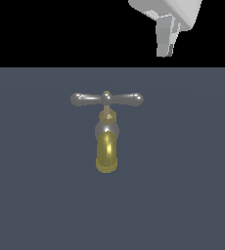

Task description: Turn on the faucet by rotating a designated handle.

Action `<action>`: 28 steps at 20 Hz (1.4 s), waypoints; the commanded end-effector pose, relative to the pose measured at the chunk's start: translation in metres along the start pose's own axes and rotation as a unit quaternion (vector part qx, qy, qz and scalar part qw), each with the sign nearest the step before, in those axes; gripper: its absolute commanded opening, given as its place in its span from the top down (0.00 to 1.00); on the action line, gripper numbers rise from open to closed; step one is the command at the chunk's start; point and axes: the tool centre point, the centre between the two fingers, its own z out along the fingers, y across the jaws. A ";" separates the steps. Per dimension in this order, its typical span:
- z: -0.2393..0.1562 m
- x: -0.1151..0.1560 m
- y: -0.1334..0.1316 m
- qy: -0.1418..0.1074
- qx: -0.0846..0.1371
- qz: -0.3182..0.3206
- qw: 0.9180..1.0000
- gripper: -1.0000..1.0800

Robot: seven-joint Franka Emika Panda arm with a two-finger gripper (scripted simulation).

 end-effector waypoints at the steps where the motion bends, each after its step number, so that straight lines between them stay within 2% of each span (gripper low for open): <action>1: 0.012 0.003 0.008 0.000 0.000 -0.030 1.000 1.00; 11: 0.055 0.021 0.034 0.001 0.002 -0.141 0.990 1.00; 21: 0.093 0.043 0.053 0.002 0.004 -0.240 0.971 1.00; 28: 0.111 0.056 0.059 0.004 0.006 -0.285 0.959 1.00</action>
